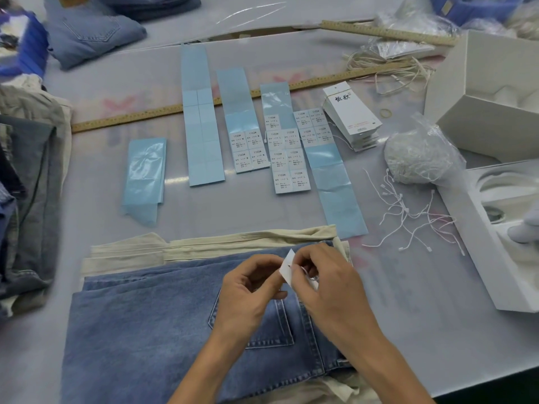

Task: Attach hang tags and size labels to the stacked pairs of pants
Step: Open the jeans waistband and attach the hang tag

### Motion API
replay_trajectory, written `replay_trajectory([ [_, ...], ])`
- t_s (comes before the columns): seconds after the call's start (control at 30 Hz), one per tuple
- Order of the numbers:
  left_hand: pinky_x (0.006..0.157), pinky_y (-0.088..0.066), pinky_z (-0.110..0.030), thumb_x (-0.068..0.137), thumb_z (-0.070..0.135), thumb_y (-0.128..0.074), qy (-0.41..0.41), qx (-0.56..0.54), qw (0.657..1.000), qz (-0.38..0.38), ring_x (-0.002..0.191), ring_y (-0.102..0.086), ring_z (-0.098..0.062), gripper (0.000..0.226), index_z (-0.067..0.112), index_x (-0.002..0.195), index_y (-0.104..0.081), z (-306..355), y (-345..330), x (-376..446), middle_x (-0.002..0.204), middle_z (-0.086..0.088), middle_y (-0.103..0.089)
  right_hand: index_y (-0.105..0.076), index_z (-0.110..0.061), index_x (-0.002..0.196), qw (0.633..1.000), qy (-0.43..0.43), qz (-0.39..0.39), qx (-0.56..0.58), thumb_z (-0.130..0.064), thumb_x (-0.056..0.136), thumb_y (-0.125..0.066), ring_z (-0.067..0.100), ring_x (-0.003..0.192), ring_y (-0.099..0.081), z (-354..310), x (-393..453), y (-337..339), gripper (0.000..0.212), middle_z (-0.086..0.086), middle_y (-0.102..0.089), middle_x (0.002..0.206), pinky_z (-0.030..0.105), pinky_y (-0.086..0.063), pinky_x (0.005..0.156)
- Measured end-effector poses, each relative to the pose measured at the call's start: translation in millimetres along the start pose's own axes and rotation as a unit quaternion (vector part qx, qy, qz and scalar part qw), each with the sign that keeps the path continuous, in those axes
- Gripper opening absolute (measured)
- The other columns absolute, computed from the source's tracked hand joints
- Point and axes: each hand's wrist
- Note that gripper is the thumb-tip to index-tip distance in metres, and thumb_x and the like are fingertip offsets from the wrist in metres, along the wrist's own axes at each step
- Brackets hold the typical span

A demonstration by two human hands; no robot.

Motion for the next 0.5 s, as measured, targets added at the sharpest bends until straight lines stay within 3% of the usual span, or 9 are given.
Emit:
replay_trajectory([
  [0.17,0.072,-0.063,-0.033,0.086,0.023,-0.072,0.004,0.012,1.000,0.005,0.091,-0.075,-0.024,0.014,0.021,0.099,-0.079,-2,1,-1,0.097,-0.010,-0.077,-0.065,-0.011,0.087,0.996,0.066,-0.028,-0.054,-0.010,0.090,-0.071,0.017,0.080,-0.054,-3,-1,5,0.007,-0.001,-0.062,0.085,0.029,-0.045,0.072],
  [0.3,0.073,-0.060,-0.025,0.087,0.019,-0.071,-0.010,0.024,1.000,-0.012,0.088,-0.076,-0.021,0.014,0.020,0.098,-0.080,0,3,-2,0.095,-0.008,-0.078,-0.066,-0.008,0.080,0.989,0.105,-0.012,-0.105,-0.009,0.086,-0.070,0.023,0.073,-0.058,-3,-4,3,0.007,0.003,-0.062,0.077,0.037,-0.053,0.065],
  [0.4,0.074,-0.060,-0.028,0.088,0.018,-0.073,-0.012,0.039,0.999,-0.024,0.091,-0.076,-0.024,0.013,0.020,0.098,-0.080,-2,4,0,0.096,-0.009,-0.078,-0.065,-0.013,0.084,0.997,0.069,0.001,-0.040,-0.025,0.092,-0.053,0.018,0.077,-0.056,-1,-6,0,0.018,-0.003,-0.061,0.081,0.036,-0.051,0.068],
  [0.5,0.071,-0.061,-0.031,0.090,0.018,-0.072,-0.019,0.074,0.997,-0.016,0.088,-0.075,-0.023,0.009,0.023,0.094,-0.079,-5,3,2,0.093,-0.006,-0.077,-0.065,-0.019,0.090,0.999,0.039,0.010,0.019,-0.021,0.096,-0.060,0.012,0.082,-0.057,6,-9,-6,0.009,-0.009,-0.061,0.086,0.037,-0.052,0.072],
])
Point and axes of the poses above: each hand's wrist, its own x-axis towards the middle knuckle, its own y-axis out of the back of the hand, z = x × y
